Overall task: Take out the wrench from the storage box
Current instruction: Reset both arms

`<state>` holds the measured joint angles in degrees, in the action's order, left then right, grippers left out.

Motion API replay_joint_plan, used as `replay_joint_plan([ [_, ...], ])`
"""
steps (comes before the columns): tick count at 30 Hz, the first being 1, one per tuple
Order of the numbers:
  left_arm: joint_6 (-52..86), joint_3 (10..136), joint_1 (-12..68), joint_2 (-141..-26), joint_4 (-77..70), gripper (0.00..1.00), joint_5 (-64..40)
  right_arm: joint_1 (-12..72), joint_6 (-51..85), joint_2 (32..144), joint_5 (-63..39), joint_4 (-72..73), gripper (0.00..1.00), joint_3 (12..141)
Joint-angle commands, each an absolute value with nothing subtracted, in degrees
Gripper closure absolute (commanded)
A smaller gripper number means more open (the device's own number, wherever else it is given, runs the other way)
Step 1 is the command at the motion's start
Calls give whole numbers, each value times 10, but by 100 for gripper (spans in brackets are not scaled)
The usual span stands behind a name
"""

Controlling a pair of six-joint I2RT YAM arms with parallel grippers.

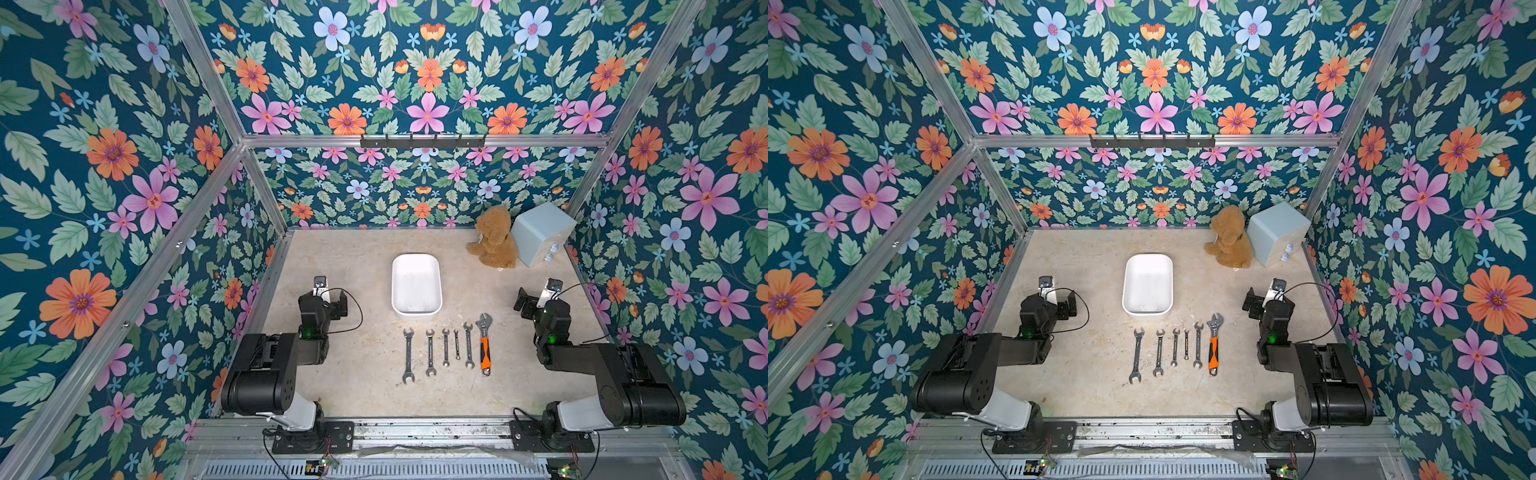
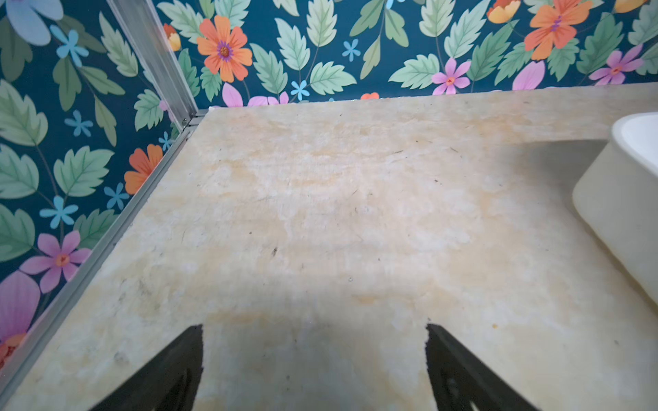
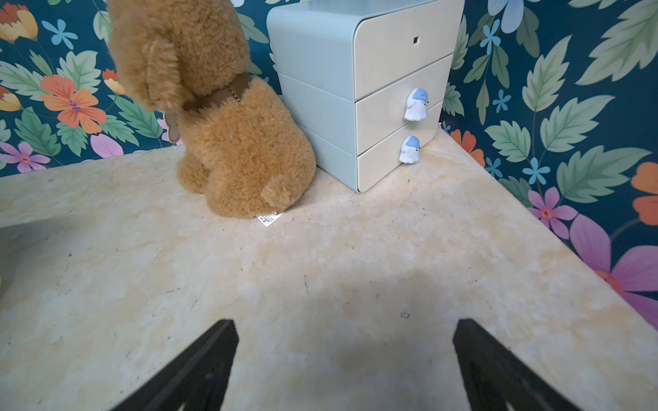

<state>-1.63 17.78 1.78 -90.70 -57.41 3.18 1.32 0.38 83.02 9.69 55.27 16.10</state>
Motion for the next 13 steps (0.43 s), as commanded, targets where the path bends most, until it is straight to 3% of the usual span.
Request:
replay_joint_plan([
  [1, 6, 176, 9, -915, -669, 0, 38, 13, 11, 831, 92, 552, 1, 163],
  [13, 11, 180, -1, -915, -660, 0, 22, -1, 16, 830, 60, 539, 1, 170],
])
